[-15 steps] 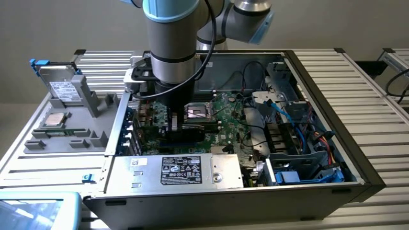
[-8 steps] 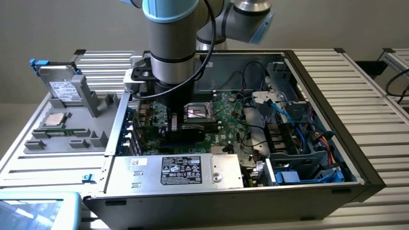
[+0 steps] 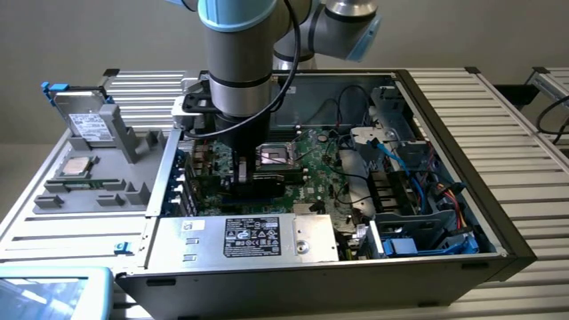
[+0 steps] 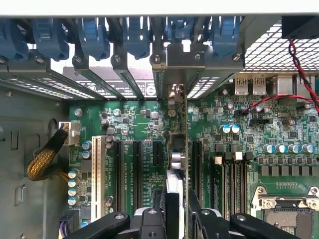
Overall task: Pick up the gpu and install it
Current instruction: 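Insert the gpu into the slot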
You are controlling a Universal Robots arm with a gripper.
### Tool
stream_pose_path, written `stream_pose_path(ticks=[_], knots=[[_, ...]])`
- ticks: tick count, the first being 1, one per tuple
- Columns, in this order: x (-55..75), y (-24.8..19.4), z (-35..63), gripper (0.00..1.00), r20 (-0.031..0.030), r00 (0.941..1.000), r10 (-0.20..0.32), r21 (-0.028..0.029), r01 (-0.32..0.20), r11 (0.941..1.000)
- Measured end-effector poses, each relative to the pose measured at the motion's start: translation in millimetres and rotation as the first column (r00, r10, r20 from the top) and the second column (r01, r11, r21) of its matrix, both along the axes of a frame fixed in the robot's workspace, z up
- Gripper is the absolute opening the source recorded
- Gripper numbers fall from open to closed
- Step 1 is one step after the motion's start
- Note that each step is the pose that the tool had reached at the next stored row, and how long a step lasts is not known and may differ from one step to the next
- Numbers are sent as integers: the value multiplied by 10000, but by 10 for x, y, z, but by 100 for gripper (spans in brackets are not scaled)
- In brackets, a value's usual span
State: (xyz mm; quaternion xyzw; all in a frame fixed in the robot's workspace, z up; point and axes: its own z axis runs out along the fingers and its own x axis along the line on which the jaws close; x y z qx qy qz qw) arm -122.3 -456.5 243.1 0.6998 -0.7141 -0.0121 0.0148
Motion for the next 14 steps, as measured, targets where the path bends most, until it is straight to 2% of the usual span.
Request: stream_pose_path(ticks=[2,4,11,14], knots=[[0,-1,0,28,1,10000,11,23,-11,10000],[2,-5,0,28,2,10000,37,74,-37,10000],[5,-8,-1,28,22,10000,70,139,-70,9999],[5,-8,-2,28,18,10000,70,144,-70,9999]])
